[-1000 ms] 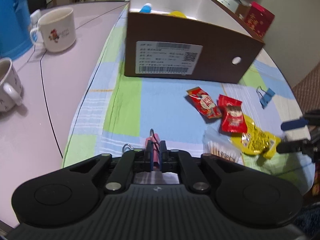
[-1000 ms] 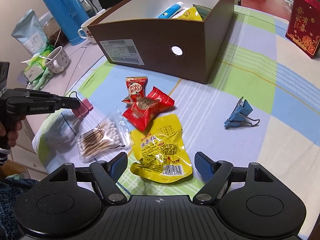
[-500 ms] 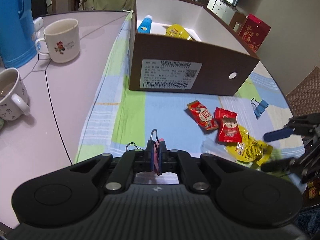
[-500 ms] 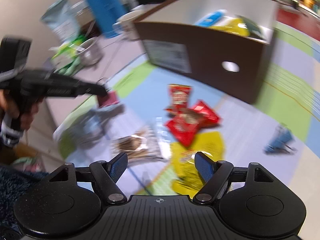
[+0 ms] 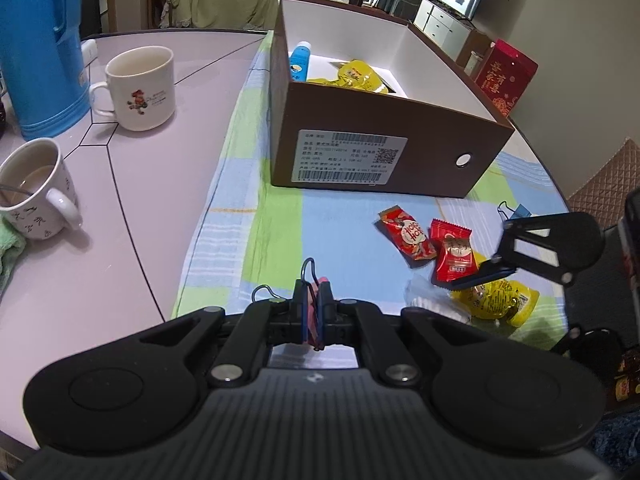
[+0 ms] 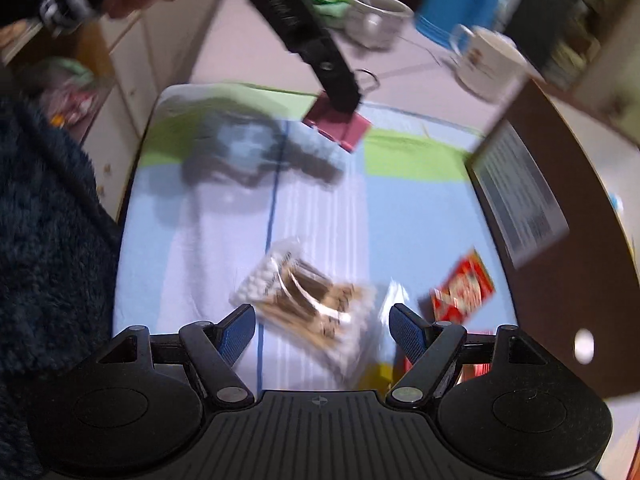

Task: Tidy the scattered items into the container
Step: 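Grasp the cotton swab pack with the right tool while the left tool holds the pink clip, then carry the pink clip and the cotton swab pack over the box with both tools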

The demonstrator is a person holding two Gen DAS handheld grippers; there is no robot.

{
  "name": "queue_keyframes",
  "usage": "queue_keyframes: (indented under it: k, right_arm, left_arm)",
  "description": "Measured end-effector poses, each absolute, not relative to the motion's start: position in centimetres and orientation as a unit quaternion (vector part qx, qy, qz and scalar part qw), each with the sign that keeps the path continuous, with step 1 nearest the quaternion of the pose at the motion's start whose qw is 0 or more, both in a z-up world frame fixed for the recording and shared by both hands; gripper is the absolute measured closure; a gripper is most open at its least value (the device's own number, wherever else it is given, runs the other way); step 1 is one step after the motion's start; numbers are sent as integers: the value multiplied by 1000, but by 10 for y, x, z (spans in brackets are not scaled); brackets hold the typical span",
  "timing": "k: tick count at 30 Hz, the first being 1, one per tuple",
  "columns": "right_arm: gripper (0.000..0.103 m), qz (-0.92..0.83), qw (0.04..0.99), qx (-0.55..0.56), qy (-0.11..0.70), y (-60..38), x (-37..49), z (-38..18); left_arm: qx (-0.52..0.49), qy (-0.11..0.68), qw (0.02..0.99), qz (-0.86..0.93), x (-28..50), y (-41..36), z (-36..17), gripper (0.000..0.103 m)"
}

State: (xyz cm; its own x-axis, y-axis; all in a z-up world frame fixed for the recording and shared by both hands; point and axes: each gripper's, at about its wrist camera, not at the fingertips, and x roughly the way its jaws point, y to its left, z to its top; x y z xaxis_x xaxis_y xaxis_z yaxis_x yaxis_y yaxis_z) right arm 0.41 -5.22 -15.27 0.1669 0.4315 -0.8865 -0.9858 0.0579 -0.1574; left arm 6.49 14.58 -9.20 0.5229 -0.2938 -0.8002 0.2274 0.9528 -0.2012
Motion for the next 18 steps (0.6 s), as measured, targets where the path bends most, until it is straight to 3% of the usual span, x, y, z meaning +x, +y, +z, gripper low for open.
queue_keyframes:
  k: [3, 4, 5, 8, 18]
  right_arm:
    - [27, 564, 636, -405, 335, -44, 8, -161]
    - [35, 561, 639, -400, 342, -42, 10, -164]
    - [58, 562, 640, -390, 350, -40, 12, -165]
    - [77, 559, 658, -339, 373, -38, 21, -159]
    - [81, 461, 771, -75, 433, -84, 65, -111]
  left_arm:
    - [-38, 465, 873, -144, 62, 151, -91, 101]
    - [-38, 465, 873, -141, 61, 153, -91, 101]
    - [-39, 465, 873, -140, 61, 155, -91, 101]
    - [-41, 464, 874, -138, 60, 158, -89, 101]
    - [-25, 447, 880, -158, 72, 147, -73, 101]
